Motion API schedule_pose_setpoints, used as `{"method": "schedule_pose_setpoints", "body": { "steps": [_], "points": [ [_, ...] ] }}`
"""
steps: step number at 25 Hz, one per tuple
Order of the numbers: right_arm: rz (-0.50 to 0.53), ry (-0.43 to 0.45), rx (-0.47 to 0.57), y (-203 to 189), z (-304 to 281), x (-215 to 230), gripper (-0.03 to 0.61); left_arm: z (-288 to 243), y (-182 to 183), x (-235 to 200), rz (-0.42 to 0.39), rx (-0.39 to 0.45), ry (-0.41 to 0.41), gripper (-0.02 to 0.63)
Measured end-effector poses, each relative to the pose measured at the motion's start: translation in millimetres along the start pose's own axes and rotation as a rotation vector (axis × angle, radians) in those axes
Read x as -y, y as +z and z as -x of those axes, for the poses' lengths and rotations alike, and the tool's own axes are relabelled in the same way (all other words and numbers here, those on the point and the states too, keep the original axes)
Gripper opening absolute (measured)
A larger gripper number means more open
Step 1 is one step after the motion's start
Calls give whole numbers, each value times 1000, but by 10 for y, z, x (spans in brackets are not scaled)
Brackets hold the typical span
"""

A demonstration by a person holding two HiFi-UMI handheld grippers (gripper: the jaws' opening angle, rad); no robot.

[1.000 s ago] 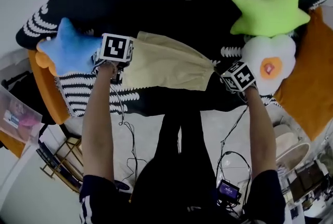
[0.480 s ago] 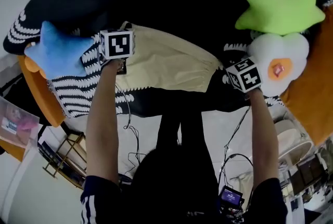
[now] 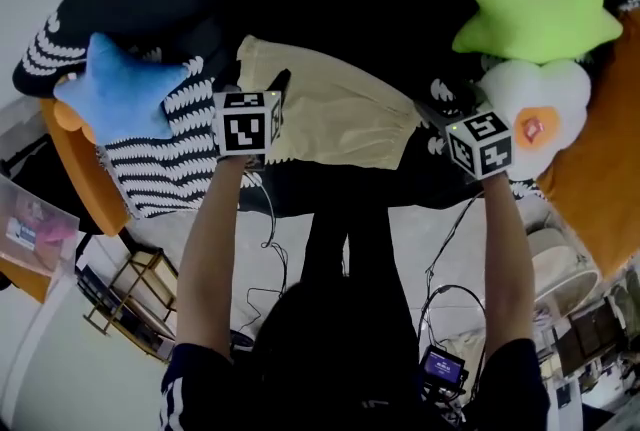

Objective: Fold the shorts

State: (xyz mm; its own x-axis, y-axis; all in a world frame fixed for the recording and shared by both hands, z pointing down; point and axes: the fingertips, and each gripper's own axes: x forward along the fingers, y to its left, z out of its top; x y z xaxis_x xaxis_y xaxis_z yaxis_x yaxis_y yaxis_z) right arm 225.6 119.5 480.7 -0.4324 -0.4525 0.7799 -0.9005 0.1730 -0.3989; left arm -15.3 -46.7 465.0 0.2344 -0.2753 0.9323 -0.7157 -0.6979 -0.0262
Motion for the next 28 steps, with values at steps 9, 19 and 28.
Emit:
{"method": "schedule_pose_setpoints", "body": {
  "steps": [9,19,28],
  "points": [
    [67,-22,8,29,335,-8,259,315,-600,1361,-251,-84,-295,351],
    [58,-37,-59,-589,542,-286,224,679,-933,2802,-616,40,-427,351],
    [-8,-33,-38,-1053,682,-460,221,275,-1444,3142,-913,-54,-374,249]
  ]
}}
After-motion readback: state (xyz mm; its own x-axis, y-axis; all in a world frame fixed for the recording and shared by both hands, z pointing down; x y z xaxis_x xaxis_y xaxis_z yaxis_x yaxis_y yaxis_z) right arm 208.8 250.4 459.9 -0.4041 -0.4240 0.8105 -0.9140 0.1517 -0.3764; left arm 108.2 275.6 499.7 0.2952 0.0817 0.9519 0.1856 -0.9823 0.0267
